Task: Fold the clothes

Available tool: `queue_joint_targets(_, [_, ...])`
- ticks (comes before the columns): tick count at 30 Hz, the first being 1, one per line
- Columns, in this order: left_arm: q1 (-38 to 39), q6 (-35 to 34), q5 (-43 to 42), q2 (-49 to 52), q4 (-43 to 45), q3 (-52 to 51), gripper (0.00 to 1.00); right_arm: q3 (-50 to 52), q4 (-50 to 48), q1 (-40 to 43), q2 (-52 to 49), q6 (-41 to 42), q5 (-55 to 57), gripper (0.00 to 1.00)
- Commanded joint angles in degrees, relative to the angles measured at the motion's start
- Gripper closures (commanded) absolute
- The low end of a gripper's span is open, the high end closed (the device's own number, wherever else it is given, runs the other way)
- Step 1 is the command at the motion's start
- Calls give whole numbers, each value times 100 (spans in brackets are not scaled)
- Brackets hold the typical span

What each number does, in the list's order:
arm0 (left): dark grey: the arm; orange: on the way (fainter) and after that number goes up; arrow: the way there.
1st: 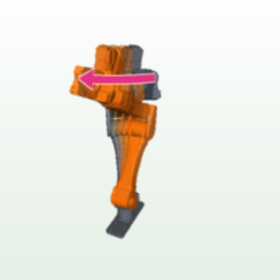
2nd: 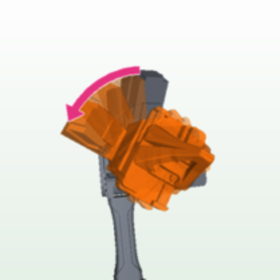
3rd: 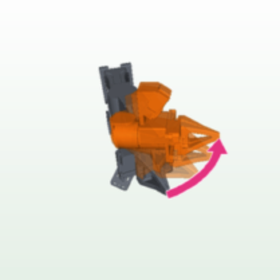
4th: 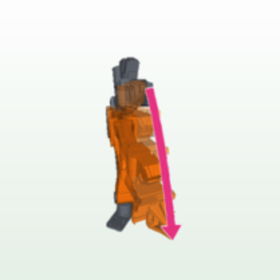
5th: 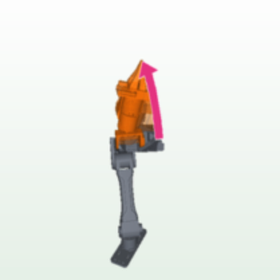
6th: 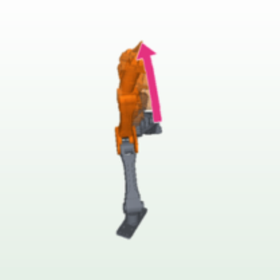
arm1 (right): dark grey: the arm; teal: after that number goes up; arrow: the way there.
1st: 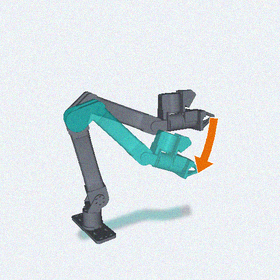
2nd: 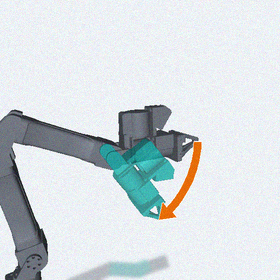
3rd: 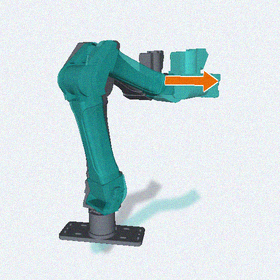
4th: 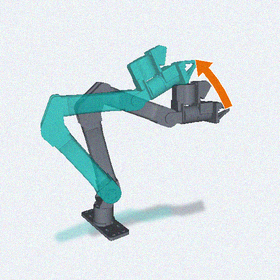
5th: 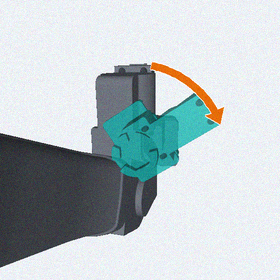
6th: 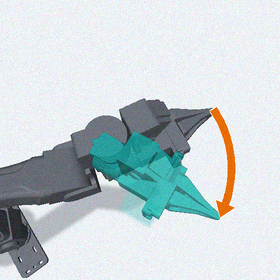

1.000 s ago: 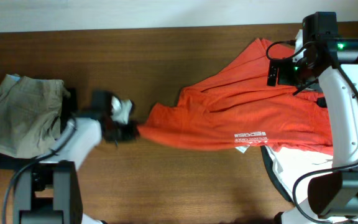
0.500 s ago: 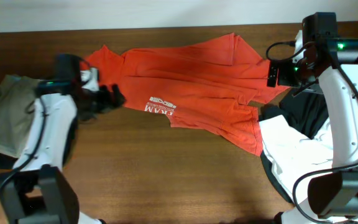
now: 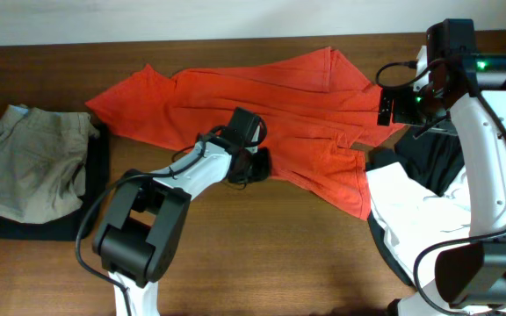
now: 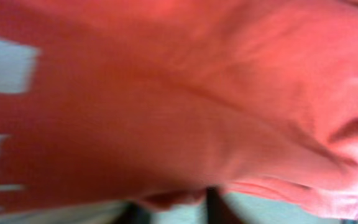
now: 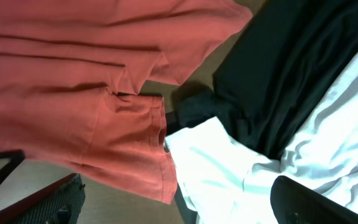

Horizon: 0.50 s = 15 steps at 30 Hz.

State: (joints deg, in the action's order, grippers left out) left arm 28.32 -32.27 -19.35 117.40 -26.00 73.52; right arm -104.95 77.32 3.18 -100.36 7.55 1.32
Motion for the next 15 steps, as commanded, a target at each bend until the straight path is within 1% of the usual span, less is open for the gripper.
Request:
queue_joint_targets(1, [-372,-20,247,-46,-1036,-61,100,-22,-31,-9,50,24,94,1])
queue_joint_targets(3, [-887,369,424,-505,-1394,-59,99,-22,-39,-9,50,24,92,1])
queue_joint_targets(4, [-1113,369,706,-734,-1565,-59,99,-22,-39,-9,50,24,92,2])
queue_joint_targets(5, [-1532,570,1397,-1189,-1871,-59,99,-22,-39,-9,50,24,92,1])
queue_joint_targets(7, [-2138,627,2430,-1764,-2048,-59,99,-22,-39,-9,50,26,92,1])
queue_joint_targets(8, [-2557,627,2673,-2085,-2013,-59,100,-22,-39,-9,50,26,92,1])
queue_joint_targets(9, [-2931,625,2505,-2315,-1991,-59,99,-22,-35,-9,50,26,90,1])
queue_joint_targets(10, [-3171,627,2020,-2400,-2041,-61,56,-22,-35,-9,50,26,87,1])
queue_joint_targets(11, [-3237,627,1700,-2387,-2201,-66,15,-22,-13,-9,50,26,85,1])
queue_joint_targets(12, [-3230,625,1574,-2354,-2439,-79,1,-22,15,-11,50,26,83,1])
queue_joint_targets(13, [-3167,625,1572,-2332,-2785,-162,1,-2,116,-11,48,28,81,1])
queue_joint_targets(15, [-3143,636,1620,-2286,-3062,-426,1,140,199,-11,2,33,68,2])
